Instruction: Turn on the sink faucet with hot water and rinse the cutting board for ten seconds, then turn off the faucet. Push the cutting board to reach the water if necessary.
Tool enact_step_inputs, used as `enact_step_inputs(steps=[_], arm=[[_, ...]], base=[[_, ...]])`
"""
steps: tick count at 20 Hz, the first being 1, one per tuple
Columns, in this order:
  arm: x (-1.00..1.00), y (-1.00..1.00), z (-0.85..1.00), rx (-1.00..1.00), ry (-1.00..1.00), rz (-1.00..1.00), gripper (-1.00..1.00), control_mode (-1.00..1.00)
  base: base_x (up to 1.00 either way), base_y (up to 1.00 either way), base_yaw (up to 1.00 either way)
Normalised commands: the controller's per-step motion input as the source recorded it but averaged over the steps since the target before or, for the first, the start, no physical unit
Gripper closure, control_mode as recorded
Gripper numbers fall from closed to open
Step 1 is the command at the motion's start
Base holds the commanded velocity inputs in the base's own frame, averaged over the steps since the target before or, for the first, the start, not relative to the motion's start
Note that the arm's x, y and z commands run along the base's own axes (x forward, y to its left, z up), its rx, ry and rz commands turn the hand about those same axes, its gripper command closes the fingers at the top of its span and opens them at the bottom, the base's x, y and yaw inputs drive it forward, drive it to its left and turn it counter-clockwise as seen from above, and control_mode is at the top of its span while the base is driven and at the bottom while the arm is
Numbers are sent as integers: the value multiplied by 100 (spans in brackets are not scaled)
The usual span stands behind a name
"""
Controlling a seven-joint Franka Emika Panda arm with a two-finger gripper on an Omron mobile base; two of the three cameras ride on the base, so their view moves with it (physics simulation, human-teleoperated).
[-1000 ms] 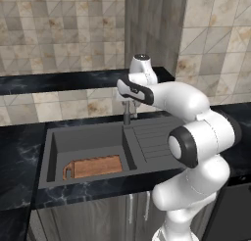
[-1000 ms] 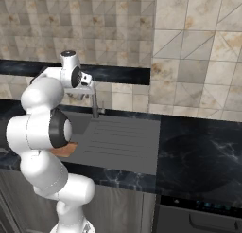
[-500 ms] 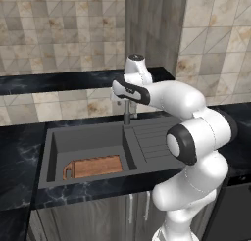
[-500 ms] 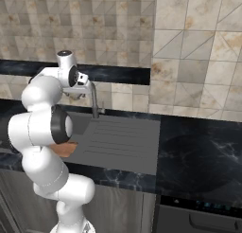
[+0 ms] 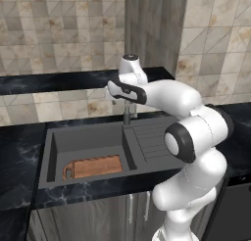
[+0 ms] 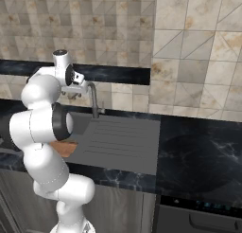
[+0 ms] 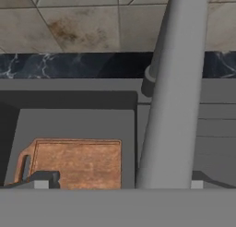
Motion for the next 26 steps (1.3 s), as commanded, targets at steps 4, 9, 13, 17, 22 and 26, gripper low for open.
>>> enact_step_inputs(steps=[4, 9, 13, 17, 22, 26], arm=[[31, 32, 0, 0, 0, 0, -100, -100], [40, 30, 0, 0, 0, 0, -100, -100], [39, 27, 0, 0, 0, 0, -100, -100], [36, 25, 0, 0, 0, 0, -100, -100], [34, 20, 0, 0, 0, 0, -100, -100], [30, 16, -1, 0, 0, 0, -100, -100]], base=[[0, 0, 0], [0, 0, 0], [0, 0, 0], [0, 0, 0], [0, 0, 0], [0, 0, 0]])
